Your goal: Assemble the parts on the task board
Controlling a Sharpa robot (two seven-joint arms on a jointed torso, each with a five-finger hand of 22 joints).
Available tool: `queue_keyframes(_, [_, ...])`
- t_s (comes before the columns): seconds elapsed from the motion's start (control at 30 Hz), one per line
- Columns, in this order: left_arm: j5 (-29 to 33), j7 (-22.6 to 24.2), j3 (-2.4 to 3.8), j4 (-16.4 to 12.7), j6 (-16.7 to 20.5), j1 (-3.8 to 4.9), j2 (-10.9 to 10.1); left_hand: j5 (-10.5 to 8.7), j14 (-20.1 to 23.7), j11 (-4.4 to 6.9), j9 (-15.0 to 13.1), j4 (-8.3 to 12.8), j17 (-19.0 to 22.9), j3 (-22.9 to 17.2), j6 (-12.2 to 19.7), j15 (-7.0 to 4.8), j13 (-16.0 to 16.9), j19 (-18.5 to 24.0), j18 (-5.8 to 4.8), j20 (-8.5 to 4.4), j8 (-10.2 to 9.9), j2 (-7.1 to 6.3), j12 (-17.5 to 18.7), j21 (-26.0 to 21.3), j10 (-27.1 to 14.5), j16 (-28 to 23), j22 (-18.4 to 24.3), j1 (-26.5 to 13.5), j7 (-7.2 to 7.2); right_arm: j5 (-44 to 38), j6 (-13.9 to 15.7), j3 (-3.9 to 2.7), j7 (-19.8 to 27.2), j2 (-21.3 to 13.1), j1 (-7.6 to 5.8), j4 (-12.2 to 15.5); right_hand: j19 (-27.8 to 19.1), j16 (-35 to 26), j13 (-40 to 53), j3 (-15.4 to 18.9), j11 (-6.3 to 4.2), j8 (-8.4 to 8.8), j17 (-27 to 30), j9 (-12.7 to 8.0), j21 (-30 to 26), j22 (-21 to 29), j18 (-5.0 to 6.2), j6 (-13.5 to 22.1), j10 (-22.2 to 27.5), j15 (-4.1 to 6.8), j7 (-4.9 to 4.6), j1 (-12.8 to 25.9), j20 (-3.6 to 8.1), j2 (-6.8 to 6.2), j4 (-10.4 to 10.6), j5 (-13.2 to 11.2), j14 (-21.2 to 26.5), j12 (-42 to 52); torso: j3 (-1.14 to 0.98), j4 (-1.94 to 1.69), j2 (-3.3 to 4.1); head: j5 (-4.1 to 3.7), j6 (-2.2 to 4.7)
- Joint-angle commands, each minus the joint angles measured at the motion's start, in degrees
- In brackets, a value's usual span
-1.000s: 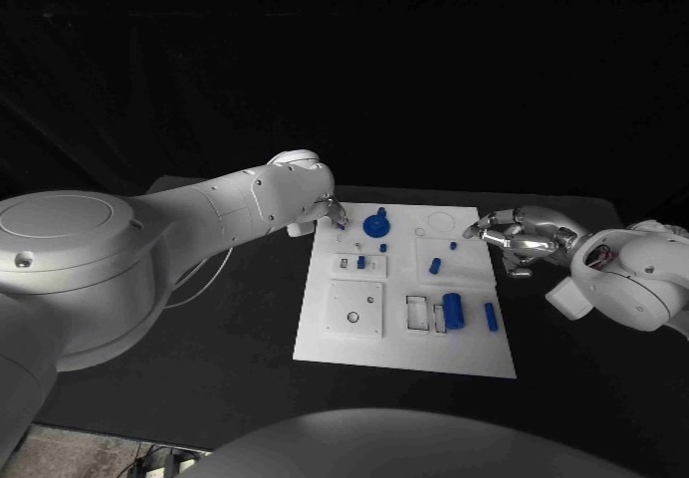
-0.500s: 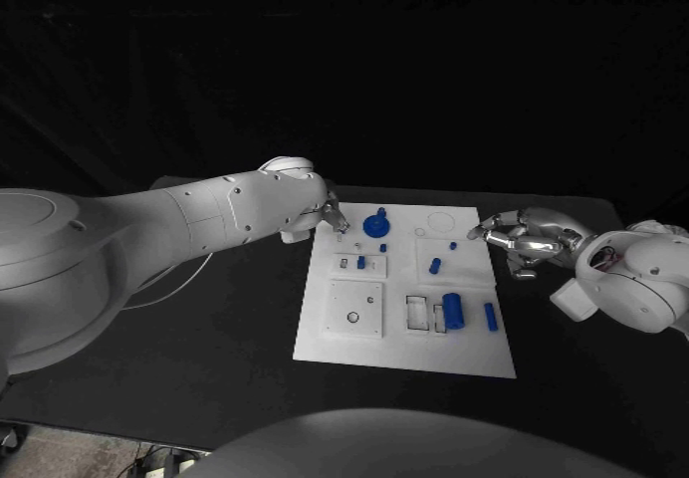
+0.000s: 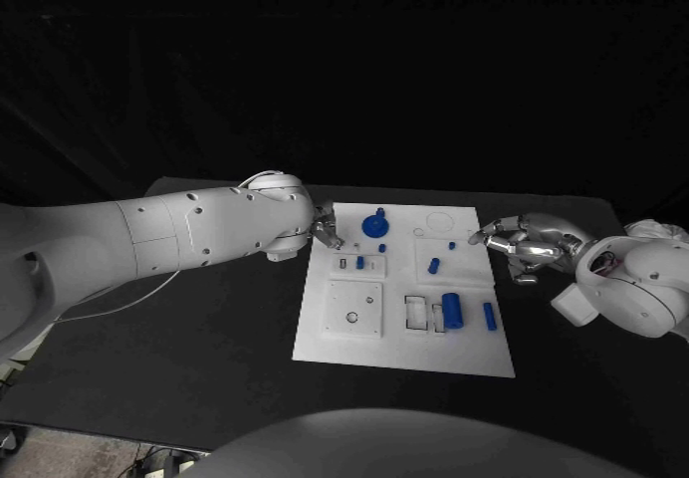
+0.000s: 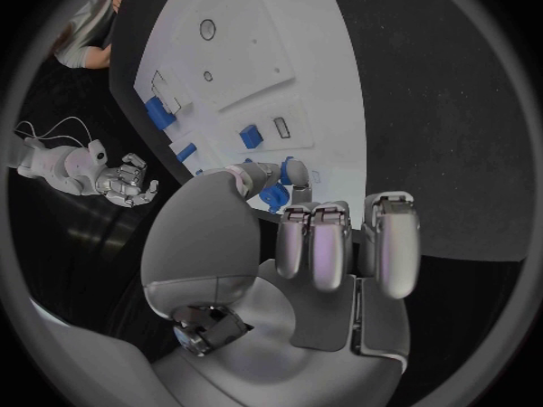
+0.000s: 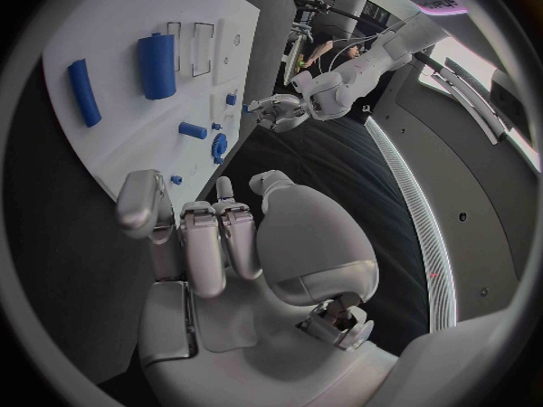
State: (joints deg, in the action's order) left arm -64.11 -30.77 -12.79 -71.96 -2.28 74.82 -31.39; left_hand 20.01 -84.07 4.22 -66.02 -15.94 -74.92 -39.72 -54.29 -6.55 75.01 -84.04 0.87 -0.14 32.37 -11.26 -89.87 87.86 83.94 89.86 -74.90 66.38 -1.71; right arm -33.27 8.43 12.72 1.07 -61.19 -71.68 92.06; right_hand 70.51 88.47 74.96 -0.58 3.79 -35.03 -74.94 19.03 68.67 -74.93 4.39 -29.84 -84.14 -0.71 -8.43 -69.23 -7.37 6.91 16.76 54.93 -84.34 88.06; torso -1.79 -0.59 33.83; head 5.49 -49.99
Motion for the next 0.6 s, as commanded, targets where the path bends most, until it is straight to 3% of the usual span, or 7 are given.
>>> queue_keyframes(0.03, [-1.51,-3.06,-0.11,-2.42,2.2,0.09,-0.9,-0.34,-5.93,0.54,-0.05,-0.09,-15.08,-0.4,-3.25,-0.54,14.99,-4.58,-0.17,-0.29,0.06,-0.64,-0.13,-0.43,6.06,0.14,-13.87,-0.04,2.74,-0.32,-0.73,0.02,-0.08,0.04,0.26,-0.04,-0.43,-0.21,11.48,-0.37,-0.45,-0.31,-12.03,0.09,-0.34,-7.78,1.15,-0.11,-0.97,-0.06,0.39,-0.07,0.09,-0.65,-0.11,0.02,-2.56,0.01,-0.12,0.05,-0.05,0.31,-0.01])
queue_keyframes(0.23, [-0.38,-4.07,-0.33,-5.84,3.14,-0.21,-2.53,-0.72,-5.93,0.58,-0.03,-0.33,-15.08,-0.69,-3.25,-0.6,14.99,-4.57,-0.16,-0.36,-0.15,-0.74,-0.13,-0.46,6.06,0.14,-13.86,-0.24,2.73,-0.3,-0.63,0.02,0.07,0.29,0.83,-0.25,-0.45,-0.21,11.47,-0.67,-0.5,-0.35,-12.02,0.13,-0.37,-7.77,1.17,-0.09,-0.95,-0.01,0.43,-0.13,0.12,-0.72,-0.14,-0.04,-2.55,0.01,-0.18,0.1,-0.14,0.92,-0.01])
queue_keyframes(0.6, [0.0,-3.41,-0.39,-7.23,4.51,-1.15,-2.73,-1.28,-5.93,0.59,0.09,-0.44,-15.08,-1.11,-2.92,-0.64,14.99,-4.56,-0.15,-0.44,-0.66,-0.96,-0.13,-0.5,6.06,0.14,-13.85,-0.43,2.7,-0.29,-0.43,0.02,0.18,0.29,1.39,-0.42,-0.47,-0.22,11.47,-0.83,-0.52,-0.38,-12.0,0.14,-0.38,-7.76,1.17,-0.09,-0.96,0.01,0.43,-0.17,0.13,-0.75,-0.15,-0.07,-2.54,0.01,-0.13,0.09,-0.04,0.45,-0.01])
